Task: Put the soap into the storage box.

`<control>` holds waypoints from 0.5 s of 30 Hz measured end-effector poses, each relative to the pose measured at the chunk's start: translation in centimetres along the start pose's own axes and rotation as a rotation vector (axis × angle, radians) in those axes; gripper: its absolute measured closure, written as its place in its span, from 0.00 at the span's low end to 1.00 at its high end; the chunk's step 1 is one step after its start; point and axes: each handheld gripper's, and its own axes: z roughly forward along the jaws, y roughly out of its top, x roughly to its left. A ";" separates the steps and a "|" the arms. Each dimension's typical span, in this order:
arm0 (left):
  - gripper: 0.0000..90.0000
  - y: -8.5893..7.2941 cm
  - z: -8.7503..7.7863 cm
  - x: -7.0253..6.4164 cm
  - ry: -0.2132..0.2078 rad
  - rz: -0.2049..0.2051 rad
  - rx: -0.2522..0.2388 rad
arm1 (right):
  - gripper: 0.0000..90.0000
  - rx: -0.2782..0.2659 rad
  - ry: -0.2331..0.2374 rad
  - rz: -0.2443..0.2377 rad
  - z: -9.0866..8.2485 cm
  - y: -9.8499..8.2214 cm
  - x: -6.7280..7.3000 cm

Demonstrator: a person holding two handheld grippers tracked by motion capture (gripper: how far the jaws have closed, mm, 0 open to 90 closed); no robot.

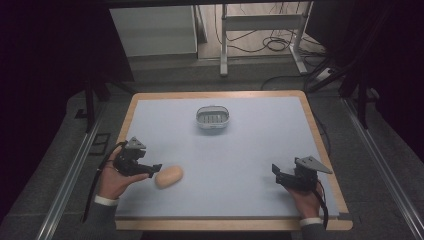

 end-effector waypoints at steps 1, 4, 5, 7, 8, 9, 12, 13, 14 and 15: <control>0.20 0.1 0.1 -0.1 -0.001 0.007 0.006 | 0.10 0.000 0.005 -0.003 0.0 0.0 0.0; 0.20 0.4 0.3 -0.3 -0.002 0.020 0.016 | 0.10 -0.004 0.005 -0.007 0.0 0.0 0.1; 0.20 0.4 0.4 -0.4 -0.002 0.025 0.018 | 0.10 -0.002 0.004 -0.006 0.0 0.0 0.1; 0.21 0.6 0.5 -0.7 -0.005 0.034 0.023 | 0.10 0.000 0.002 -0.004 0.0 0.0 0.1; 0.21 0.6 0.6 -0.8 -0.006 0.040 0.029 | 0.10 0.001 0.001 -0.005 0.0 0.0 0.1; 0.21 0.7 0.7 -0.9 -0.007 0.048 0.035 | 0.10 0.002 0.000 -0.005 0.0 0.0 0.1; 0.21 1.0 1.0 -1.1 -0.007 0.059 0.045 | 0.10 0.008 0.000 -0.003 0.1 0.0 0.1; 0.21 1.1 1.1 -1.2 -0.006 0.064 0.049 | 0.10 0.008 0.001 -0.002 0.1 0.0 0.1; 0.21 1.1 1.1 -1.3 -0.006 0.067 0.052 | 0.10 0.008 0.000 -0.001 0.1 0.0 0.1; 0.21 1.2 1.2 -1.4 -0.009 0.072 0.055 | 0.10 0.007 0.001 -0.001 0.1 0.0 0.1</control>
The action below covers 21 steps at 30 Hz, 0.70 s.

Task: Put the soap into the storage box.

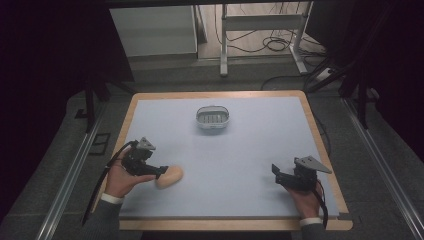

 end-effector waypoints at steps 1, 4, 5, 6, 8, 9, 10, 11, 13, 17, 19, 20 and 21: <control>0.21 0.1 0.1 -0.1 0.000 0.004 0.002 | 0.10 -0.001 0.000 0.000 0.0 0.0 0.0; 0.20 0.4 0.4 -0.4 -0.007 0.016 0.013 | 0.10 -0.006 0.004 -0.005 -0.1 0.0 0.0; 0.20 0.4 0.4 -0.5 -0.007 0.020 0.015 | 0.10 -0.005 0.003 -0.005 -0.1 0.0 0.0; 0.20 0.4 0.5 -0.6 -0.010 0.022 0.017 | 0.10 -0.004 0.003 -0.006 0.0 0.0 0.0; 0.20 0.5 0.8 -0.8 -0.011 0.025 0.022 | 0.10 -0.003 0.002 -0.006 0.0 0.0 0.0; 0.20 0.5 0.9 -0.8 -0.015 0.031 0.027 | 0.10 -0.001 0.003 -0.005 0.0 0.0 0.0; 0.20 0.6 1.0 -0.8 -0.017 0.033 0.032 | 0.10 0.000 0.000 -0.003 0.0 0.0 0.0; 0.20 0.6 1.1 -0.9 -0.018 0.037 0.034 | 0.10 0.002 0.000 -0.002 0.0 0.0 0.0; 0.20 0.6 1.4 -1.0 -0.021 0.040 0.041 | 0.10 0.005 0.001 0.002 0.0 0.0 0.0; 0.19 0.7 1.9 -1.3 -0.033 0.048 0.061 | 0.10 0.006 0.001 0.008 0.1 0.0 -0.1; 0.19 0.6 2.1 -1.4 -0.055 0.047 0.065 | 0.10 0.007 -0.001 0.006 0.1 0.0 -0.1; 0.19 0.6 2.2 -1.4 -0.061 0.050 0.071 | 0.10 0.007 -0.001 0.006 0.1 0.0 -0.1; 0.19 0.6 2.4 -1.5 -0.060 0.052 0.076 | 0.10 0.005 -0.002 0.006 0.1 0.0 -0.1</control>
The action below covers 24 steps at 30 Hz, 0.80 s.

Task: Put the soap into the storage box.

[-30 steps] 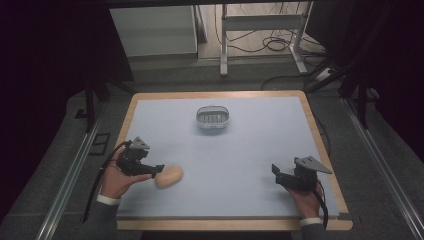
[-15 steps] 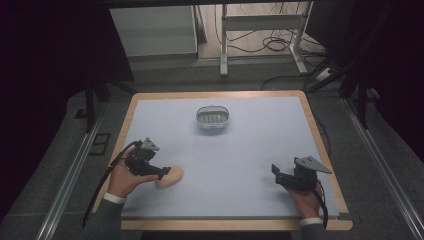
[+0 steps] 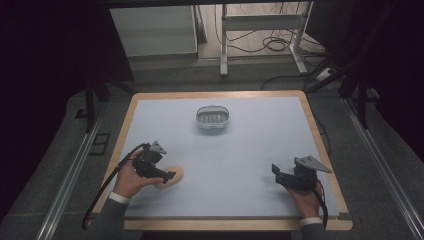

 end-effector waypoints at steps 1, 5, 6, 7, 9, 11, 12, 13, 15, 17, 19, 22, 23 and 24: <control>0.19 0.0 0.1 0.0 0.000 0.003 0.006 | 0.10 0.001 0.001 0.001 0.0 0.0 0.0; 0.19 -0.1 0.7 -0.2 -0.012 0.010 0.030 | 0.10 0.002 0.001 0.001 0.0 0.0 0.0; 0.19 -0.1 0.7 -0.3 -0.015 0.012 0.033 | 0.10 0.004 0.002 0.001 0.0 0.0 -0.1; 0.19 -0.2 0.9 -0.3 -0.020 0.016 0.038 | 0.10 0.005 0.002 0.001 0.0 0.0 -0.1; 0.19 -0.3 1.3 -0.4 -0.028 0.025 0.056 | 0.10 0.005 0.001 0.001 0.0 0.0 0.0; 0.19 -0.4 1.7 -0.5 -0.031 0.028 0.069 | 0.10 0.003 0.000 0.002 0.0 0.0 0.0; 0.20 -0.5 1.8 -0.6 -0.027 0.032 0.078 | 0.10 0.004 0.001 0.001 0.0 0.0 0.0; 0.20 -0.5 1.9 -0.6 -0.028 0.037 0.087 | 0.10 0.003 0.000 0.001 0.0 0.0 0.0; 0.21 -0.6 2.1 -0.7 -0.033 0.039 0.094 | 0.10 0.006 0.000 0.000 0.0 0.0 0.0; 0.22 -0.6 2.3 -0.6 -0.031 0.039 0.101 | 0.10 0.007 0.000 -0.001 0.0 0.0 0.0; 0.23 -0.6 2.5 -0.6 -0.030 0.039 0.109 | 0.10 0.008 -0.001 -0.002 0.0 0.0 0.0; 0.25 -0.6 2.9 -0.6 -0.027 0.041 0.120 | 0.10 0.006 -0.002 -0.001 0.0 0.0 0.0; 0.26 -0.7 3.0 -0.6 -0.026 0.039 0.121 | 0.10 0.006 -0.002 -0.001 0.0 0.0 0.0; 0.27 -0.6 3.0 -0.6 -0.025 0.040 0.122 | 0.10 0.006 -0.002 -0.001 0.0 0.0 0.0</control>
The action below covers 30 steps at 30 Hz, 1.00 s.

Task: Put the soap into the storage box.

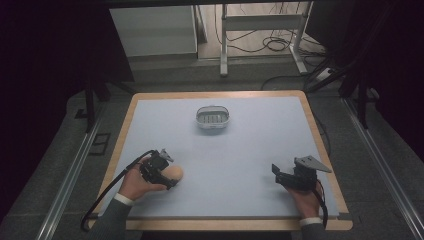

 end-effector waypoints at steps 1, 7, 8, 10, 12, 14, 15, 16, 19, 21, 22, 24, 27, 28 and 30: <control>0.27 0.0 0.1 0.0 0.000 0.000 0.000 | 0.10 0.001 0.001 0.000 0.0 0.0 0.0; 0.32 0.0 0.3 -0.1 0.011 0.007 0.007 | 0.10 0.000 0.000 0.002 0.0 0.0 0.0; 0.32 0.0 0.3 -0.1 0.010 0.007 0.006 | 0.10 0.000 0.001 0.002 0.0 0.0 0.0; 0.32 0.0 0.4 -0.1 0.009 0.005 0.002 | 0.10 0.002 0.002 0.001 0.0 0.0 0.0; 0.32 -0.1 0.4 -0.1 0.008 0.005 0.002 | 0.10 0.002 0.001 0.000 0.0 0.0 0.0; 0.33 -0.1 0.4 -0.1 0.006 0.005 0.001 | 0.10 0.001 0.000 0.001 0.0 0.0 0.0; 0.33 -0.1 0.4 -0.1 0.006 0.007 -0.001 | 0.10 0.001 0.001 0.001 0.0 0.0 0.0; 0.33 -0.1 0.4 -0.1 0.005 0.007 -0.002 | 0.10 0.002 0.001 0.001 0.0 0.0 0.0; 0.34 -0.1 0.3 0.0 0.002 0.005 -0.004 | 0.10 0.001 0.000 0.002 0.0 0.0 0.0; 0.34 0.0 0.3 0.1 0.001 0.004 -0.003 | 0.10 0.001 0.000 0.001 0.0 0.0 0.0; 0.35 0.0 0.2 0.1 0.005 0.004 -0.005 | 0.10 0.001 0.000 0.002 0.0 0.0 0.0; 0.35 0.0 0.1 0.2 0.005 0.005 -0.003 | 0.10 0.002 0.000 0.002 0.0 0.0 0.0; 0.35 0.1 -0.1 0.3 0.005 0.006 -0.010 | 0.10 0.002 0.000 0.002 0.0 0.0 0.0; 0.35 0.1 -0.1 0.3 0.005 0.006 -0.010 | 0.10 0.003 0.000 0.002 0.0 0.0 0.0; 0.35 0.2 -0.1 0.3 0.002 0.004 -0.009 | 0.10 0.002 0.000 0.002 0.0 0.0 0.0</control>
